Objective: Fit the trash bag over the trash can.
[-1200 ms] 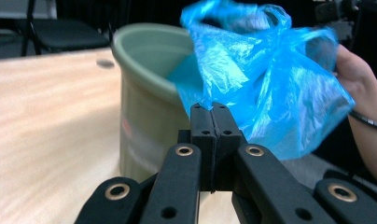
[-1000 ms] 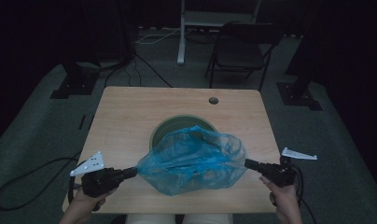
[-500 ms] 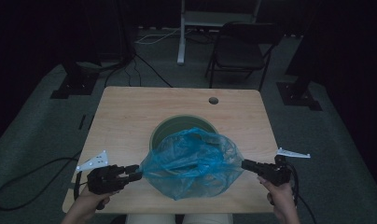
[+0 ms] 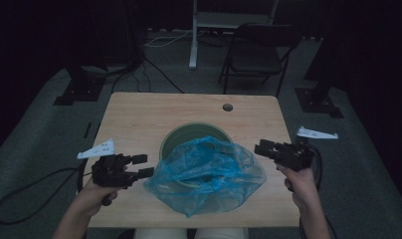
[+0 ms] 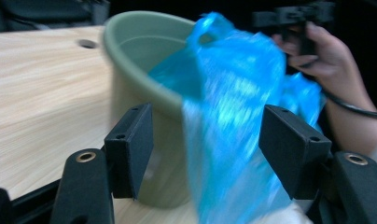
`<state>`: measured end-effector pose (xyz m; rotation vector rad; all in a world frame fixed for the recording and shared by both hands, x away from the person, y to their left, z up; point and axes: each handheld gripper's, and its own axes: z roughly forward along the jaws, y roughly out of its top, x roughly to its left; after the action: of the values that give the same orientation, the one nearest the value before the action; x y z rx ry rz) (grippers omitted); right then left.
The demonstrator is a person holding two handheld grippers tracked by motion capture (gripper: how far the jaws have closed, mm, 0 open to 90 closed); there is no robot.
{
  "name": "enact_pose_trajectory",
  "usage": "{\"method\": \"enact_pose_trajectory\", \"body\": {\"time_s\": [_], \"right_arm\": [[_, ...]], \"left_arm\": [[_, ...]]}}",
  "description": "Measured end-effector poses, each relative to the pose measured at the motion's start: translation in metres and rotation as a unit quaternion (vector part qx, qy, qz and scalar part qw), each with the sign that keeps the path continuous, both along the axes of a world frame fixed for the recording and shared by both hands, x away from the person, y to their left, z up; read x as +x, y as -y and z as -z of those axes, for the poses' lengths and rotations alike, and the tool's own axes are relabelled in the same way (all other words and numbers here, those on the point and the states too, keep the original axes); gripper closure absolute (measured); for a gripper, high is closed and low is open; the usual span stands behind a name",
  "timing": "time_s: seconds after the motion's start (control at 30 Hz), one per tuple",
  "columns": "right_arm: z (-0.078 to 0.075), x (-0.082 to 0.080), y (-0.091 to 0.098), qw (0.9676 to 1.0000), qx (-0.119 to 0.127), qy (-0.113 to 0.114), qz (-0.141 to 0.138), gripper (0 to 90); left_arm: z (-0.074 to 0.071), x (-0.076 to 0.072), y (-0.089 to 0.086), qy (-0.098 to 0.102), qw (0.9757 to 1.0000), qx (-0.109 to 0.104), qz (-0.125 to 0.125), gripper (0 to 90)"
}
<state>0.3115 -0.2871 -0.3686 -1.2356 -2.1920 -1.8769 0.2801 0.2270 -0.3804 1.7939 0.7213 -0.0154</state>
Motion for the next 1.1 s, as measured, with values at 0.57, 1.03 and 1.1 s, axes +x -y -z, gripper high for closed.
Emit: {"method": "enact_pose_trajectory", "body": {"time_s": [0.57, 1.03, 1.1], "right_arm": [[-0.009, 0.032, -0.068, 0.9942, -0.095, 0.007, -0.05, 90.0], [-0.048, 0.044, -0.075, 0.9972, -0.04, 0.054, -0.033, 90.0], [-0.055, 0.045, -0.075, 0.9971, -0.034, 0.06, -0.032, 90.0]], "left_arm": [[-0.01, 0.02, 0.042, 0.021, 0.9981, 0.056, 0.015, 54.6], [-0.02, 0.03, 0.043, 0.03, 0.998, 0.056, 0.007, 65.2], [-0.022, 0.034, 0.044, 0.025, 0.9984, 0.049, 0.012, 52.4]]}}
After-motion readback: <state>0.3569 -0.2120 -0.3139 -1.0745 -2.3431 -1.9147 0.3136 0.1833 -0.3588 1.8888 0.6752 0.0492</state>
